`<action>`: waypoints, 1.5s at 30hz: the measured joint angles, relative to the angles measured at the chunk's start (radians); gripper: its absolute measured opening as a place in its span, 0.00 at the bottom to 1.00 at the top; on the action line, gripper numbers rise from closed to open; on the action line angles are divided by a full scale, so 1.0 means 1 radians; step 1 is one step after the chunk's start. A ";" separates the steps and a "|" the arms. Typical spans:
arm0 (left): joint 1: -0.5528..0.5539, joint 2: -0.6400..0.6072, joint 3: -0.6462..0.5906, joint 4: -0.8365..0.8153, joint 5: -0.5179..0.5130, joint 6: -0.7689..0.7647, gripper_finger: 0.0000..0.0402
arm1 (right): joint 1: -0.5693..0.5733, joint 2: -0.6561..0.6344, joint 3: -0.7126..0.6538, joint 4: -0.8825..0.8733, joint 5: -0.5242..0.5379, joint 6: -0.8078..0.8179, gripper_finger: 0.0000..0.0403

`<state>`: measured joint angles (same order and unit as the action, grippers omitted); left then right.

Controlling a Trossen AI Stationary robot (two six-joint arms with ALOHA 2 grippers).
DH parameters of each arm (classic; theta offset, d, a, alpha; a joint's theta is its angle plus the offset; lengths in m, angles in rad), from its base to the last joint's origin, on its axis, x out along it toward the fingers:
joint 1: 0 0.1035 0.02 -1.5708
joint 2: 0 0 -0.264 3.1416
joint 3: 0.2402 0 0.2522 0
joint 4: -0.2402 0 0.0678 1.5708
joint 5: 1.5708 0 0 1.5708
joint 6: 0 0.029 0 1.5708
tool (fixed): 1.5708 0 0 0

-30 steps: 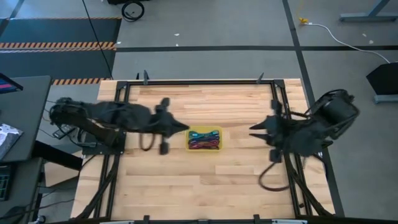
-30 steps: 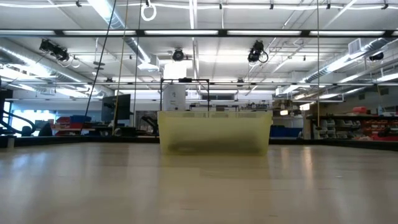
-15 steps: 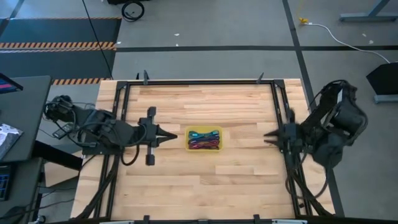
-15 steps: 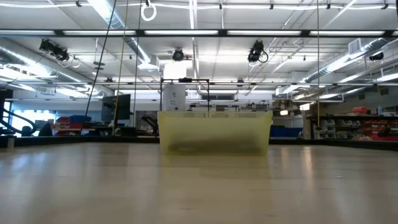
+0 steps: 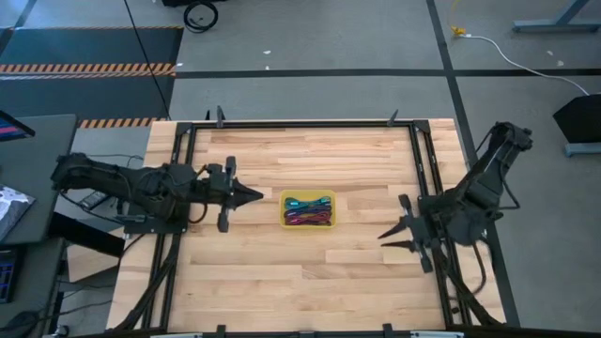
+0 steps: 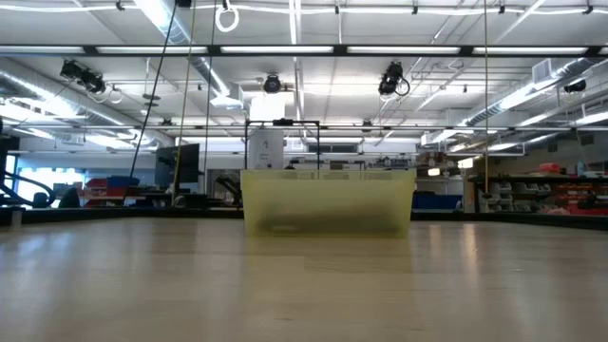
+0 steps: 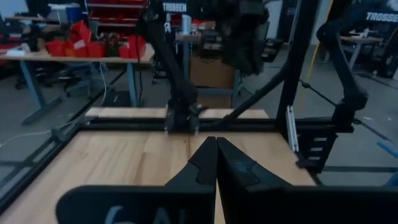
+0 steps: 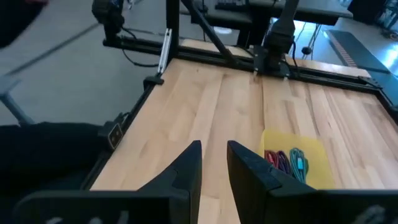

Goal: Pick and place USB-C Cables
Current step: Return to Home Position

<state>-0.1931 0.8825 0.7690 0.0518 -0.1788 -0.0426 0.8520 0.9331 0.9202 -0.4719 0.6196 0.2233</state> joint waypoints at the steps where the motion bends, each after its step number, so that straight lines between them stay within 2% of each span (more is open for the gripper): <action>1: 0.011 -0.018 -0.039 0.021 0.014 -0.003 0.02 | -0.019 -0.024 -0.028 0.021 -0.019 -0.007 0.20; 6: 0.038 -0.122 -0.178 0.062 0.026 -0.030 0.02 | -0.088 -0.164 -0.137 0.023 -0.053 0.002 0.20; 13: 0.039 -0.312 -0.344 0.138 0.027 -0.061 0.02 | -0.124 -0.373 -0.288 0.073 -0.053 0.019 0.20; 19: 0.037 -0.408 -0.477 0.202 0.027 -0.098 0.02 | -0.128 -0.469 -0.425 0.147 -0.034 0.016 0.20; 26: 0.037 -0.468 -0.553 0.241 0.027 -0.084 0.02 | -0.172 -0.532 -0.605 0.324 -0.070 -0.022 0.20; 31: 0.032 -0.506 -0.588 0.237 0.028 -0.080 0.02 | -0.214 -0.604 -0.654 0.308 -0.113 -0.030 0.19; 39: 0.034 -0.655 -0.703 0.269 0.002 -0.083 0.02 | -0.300 -0.795 -0.688 0.269 -0.149 -0.093 0.17; 45: 0.034 -0.717 -0.727 0.265 0.000 -0.081 0.02 | -0.369 -0.898 -0.723 0.226 -0.183 -0.077 0.14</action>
<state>-0.1589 0.1656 0.0423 0.3164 -0.1787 -0.1241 0.4832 0.0354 0.1970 -0.2463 0.4370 0.1462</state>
